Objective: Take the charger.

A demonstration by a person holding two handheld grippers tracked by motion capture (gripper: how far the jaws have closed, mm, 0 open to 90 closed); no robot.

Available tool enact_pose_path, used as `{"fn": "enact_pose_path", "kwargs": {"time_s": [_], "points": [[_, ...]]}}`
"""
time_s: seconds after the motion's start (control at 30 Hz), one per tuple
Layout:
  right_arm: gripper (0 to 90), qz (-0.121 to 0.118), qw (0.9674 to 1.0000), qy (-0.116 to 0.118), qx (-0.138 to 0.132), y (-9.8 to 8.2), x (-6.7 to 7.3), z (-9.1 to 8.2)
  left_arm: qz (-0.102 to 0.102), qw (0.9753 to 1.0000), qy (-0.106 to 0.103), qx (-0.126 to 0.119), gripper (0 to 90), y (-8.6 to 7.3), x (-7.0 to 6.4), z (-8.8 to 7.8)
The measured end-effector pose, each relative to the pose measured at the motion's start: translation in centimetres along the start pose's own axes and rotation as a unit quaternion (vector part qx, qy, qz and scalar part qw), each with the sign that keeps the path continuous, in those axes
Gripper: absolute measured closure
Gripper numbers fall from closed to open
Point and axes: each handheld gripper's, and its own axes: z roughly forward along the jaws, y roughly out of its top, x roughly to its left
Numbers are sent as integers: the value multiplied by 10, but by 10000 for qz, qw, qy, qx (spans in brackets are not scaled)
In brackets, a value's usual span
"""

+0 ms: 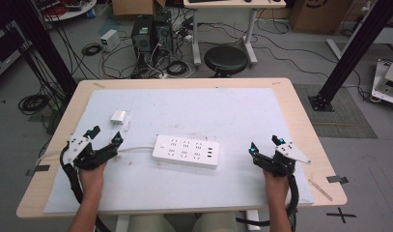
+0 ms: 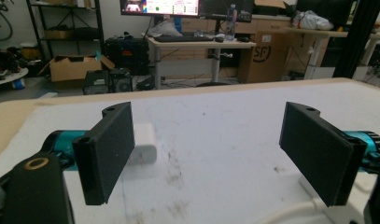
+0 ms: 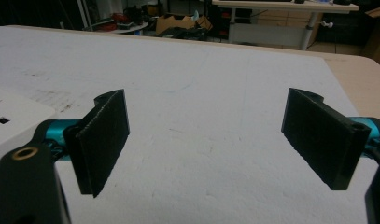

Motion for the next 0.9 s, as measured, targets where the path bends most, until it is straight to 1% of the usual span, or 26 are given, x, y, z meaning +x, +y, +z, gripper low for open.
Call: {"fn": "enact_pose_path", "kwargs": {"time_s": [0.07, 0.1, 0.13, 0.27, 0.3, 0.33, 0.4, 0.43, 0.47, 0.53, 0.6, 0.63, 0.67, 0.73, 0.77, 0.8, 0.9], "points": [[154, -1, 10000, -3, -4, 0, 0, 0, 12, 10000, -70, 0, 180, 13, 1, 5], [154, -1, 10000, -3, -4, 0, 0, 0, 12, 10000, -70, 0, 180, 13, 1, 5], [154, -4, 10000, -3, -4, 0, 0, 0, 51, 9999, -111, 34, 180, 25, 1, 10], [154, 2, 10000, -11, 6, 0, 0, 0, 205, 9995, -191, 110, 181, 48, 1, 22], [154, 2, 10000, -11, 6, 0, 0, 0, 205, 9995, -191, 110, 180, 48, 1, 22], [154, -20, 10000, -8, -3, 0, -1, 0, 267, 9994, -206, 126, 180, 57, 1, 28], [154, 6, 10000, -17, 7, 0, 0, 0, 324, 9991, -203, 186, 180, 67, 1, 34], [154, 4, 10000, -20, 5, 0, 0, 0, 294, 9992, -171, 215, 180, 71, 1, 38], [154, -4, 10000, -30, 7, 0, 0, 0, 320, 9989, -162, 296, 180, 74, 0, 42], [154, -1, 10000, -25, 18, 0, 1, 1, 379, 9985, -72, 380, 181, 78, -2, 51], [154, -27, 10000, -25, 7, 0, 0, 1, 386, 9980, -60, 500, 181, 82, -1, 60], [154, -26, 10000, -24, 10, 0, 1, 1, 373, 9980, -59, 512, 181, 85, 0, 64], [154, -31, 10000, -32, 15, 0, 0, 1, 316, 9983, -55, 489, 181, 87, 1, 68], [154, -31, 10000, -37, 20, 0, 1, 1, 236, 9983, -60, 533, 180, 91, 5, 77], [154, -31, 10000, -37, 20, 0, 1, 1, 236, 9983, -60, 533, 181, 91, 5, 77], [154, -54, 10000, -39, 37, 1, 1, 1, 240, 9979, -52, 597, 180, 94, 8, 84], [154, -42, 10000, -43, 56, 1, 1, 1, 182, 9976, -36, 671, 180, 90, 13, 94]]}}
